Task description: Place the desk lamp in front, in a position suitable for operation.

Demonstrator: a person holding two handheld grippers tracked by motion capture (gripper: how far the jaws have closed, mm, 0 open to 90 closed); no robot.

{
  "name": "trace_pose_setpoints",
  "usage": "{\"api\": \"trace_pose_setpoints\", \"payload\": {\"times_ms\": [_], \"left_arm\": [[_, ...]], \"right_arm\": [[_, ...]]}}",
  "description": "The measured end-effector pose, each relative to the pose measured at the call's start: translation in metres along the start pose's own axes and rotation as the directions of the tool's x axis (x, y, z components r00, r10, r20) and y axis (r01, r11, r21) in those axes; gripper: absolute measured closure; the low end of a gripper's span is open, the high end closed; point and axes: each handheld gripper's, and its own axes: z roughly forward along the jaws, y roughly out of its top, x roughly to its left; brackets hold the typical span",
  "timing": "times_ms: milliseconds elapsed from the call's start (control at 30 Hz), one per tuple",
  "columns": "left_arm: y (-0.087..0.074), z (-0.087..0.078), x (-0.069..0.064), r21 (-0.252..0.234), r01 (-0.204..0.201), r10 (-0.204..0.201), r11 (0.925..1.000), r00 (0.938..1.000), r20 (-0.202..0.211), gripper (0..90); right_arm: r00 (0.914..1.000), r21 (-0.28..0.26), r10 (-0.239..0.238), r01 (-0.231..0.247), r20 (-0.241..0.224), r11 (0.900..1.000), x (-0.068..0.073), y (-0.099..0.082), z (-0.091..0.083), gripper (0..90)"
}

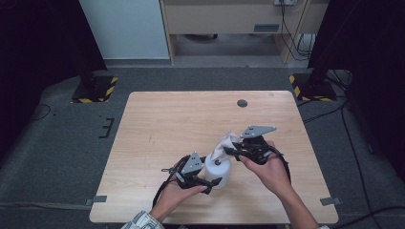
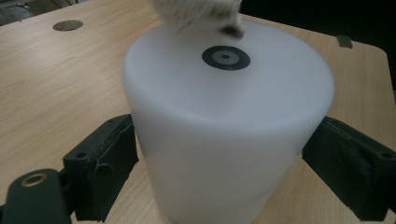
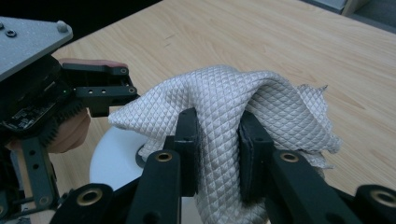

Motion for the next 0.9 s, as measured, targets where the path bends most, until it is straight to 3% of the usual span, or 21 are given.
{"api": "trace_pose_setpoints", "payload": {"times_ms": [33, 200, 333, 500, 667, 900], "left_arm": [[0.0, 0.0, 0.0, 0.003, 0.0, 0.0, 1.0, 1.0, 0.0, 9.7], [0.0, 0.001, 0.0, 0.002, -0.001, 0.001, 1.0, 1.0, 0.006, 9.7], [-0.001, 0.001, 0.0, 0.011, -0.003, 0.003, 0.9999, 1.0, -0.001, 9.7], [-0.001, 0.001, 0.0, 0.009, -0.001, 0.001, 1.0, 1.0, 0.0, 9.5], [0.0, 0.0, -0.001, 0.001, 0.001, -0.001, 1.0, 1.0, -0.003, 9.7], [0.0, 0.0, -0.001, 0.001, 0.0, 0.0, 1.0, 1.0, -0.004, 9.8]], "right_arm": [[0.9999, 0.02, -0.011, 0.012, -0.01, 0.9997, 0.006, 0.003, 0.01, 72.7], [0.9979, 0.041, -0.054, 0.056, -0.036, 0.9976, 0.02, 0.007, 0.023, 72.7], [0.9944, 0.052, -0.086, 0.089, -0.061, 0.9947, 0.031, 0.007, 0.024, 72.7], [0.9914, 0.063, -0.1, 0.105, -0.084, 0.9925, 0.039, -0.002, 0.013, 72.6], [0.9913, 0.061, -0.099, 0.105, -0.087, 0.9926, 0.039, -0.013, -0.003, 72.6], [0.9959, 0.068, -0.07, 0.074, -0.057, 0.9949, 0.024, -0.019, -0.016, 72.5]]}}
